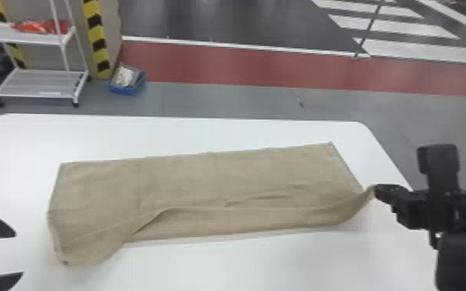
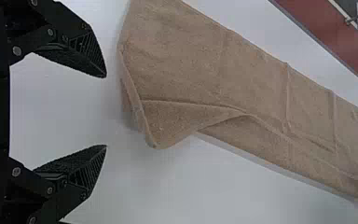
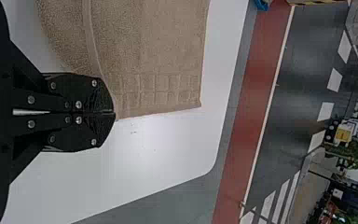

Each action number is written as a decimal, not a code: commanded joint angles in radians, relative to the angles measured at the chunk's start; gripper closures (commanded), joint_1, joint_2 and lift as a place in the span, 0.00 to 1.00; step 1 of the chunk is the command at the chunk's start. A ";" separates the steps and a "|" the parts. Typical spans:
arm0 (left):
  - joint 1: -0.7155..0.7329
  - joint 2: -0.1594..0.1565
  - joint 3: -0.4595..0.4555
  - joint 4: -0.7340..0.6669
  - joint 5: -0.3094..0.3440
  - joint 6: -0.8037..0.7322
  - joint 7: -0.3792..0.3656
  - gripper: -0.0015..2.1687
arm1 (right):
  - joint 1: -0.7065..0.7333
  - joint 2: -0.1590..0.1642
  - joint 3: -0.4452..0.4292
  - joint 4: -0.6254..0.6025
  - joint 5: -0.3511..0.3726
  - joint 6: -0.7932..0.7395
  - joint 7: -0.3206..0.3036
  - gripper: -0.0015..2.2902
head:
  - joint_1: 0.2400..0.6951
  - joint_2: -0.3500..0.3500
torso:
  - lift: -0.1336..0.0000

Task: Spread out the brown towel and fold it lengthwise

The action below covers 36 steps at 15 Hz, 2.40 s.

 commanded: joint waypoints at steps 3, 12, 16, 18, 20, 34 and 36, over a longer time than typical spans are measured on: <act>0.102 -0.034 0.005 -0.142 0.006 0.099 0.088 0.19 | 0.005 0.000 0.007 0.000 -0.003 0.000 0.000 0.59 | 1.00 0.21 | 0.07; 0.206 -0.048 -0.231 -0.210 -0.233 0.225 0.392 0.19 | 0.005 0.000 0.021 -0.002 -0.006 0.009 -0.001 0.59 | 1.00 0.20 | 0.07; 0.241 -0.017 -0.292 -0.262 -0.316 0.277 0.408 0.19 | 0.002 0.002 0.021 0.000 -0.002 0.012 -0.001 0.59 | 1.00 0.18 | 0.07; 0.243 -0.007 -0.329 -0.266 -0.346 0.277 0.440 0.19 | 0.000 0.002 0.027 0.000 0.007 0.012 -0.003 0.59 | 1.00 0.17 | 0.07; 0.240 0.007 -0.393 -0.279 -0.396 0.277 0.452 0.19 | -0.001 0.010 0.033 0.000 0.012 0.018 -0.006 0.59 | 1.00 0.17 | 0.07; 0.145 0.058 -0.536 -0.200 -0.443 0.259 0.464 0.19 | 0.145 0.080 0.055 -0.209 0.014 0.052 0.016 0.59 | 1.00 0.12 | 0.07; 0.129 0.059 -0.547 -0.179 -0.449 0.253 0.472 0.24 | 0.151 0.085 0.052 -0.212 0.012 0.055 0.017 0.59 | 1.00 0.13 | 0.07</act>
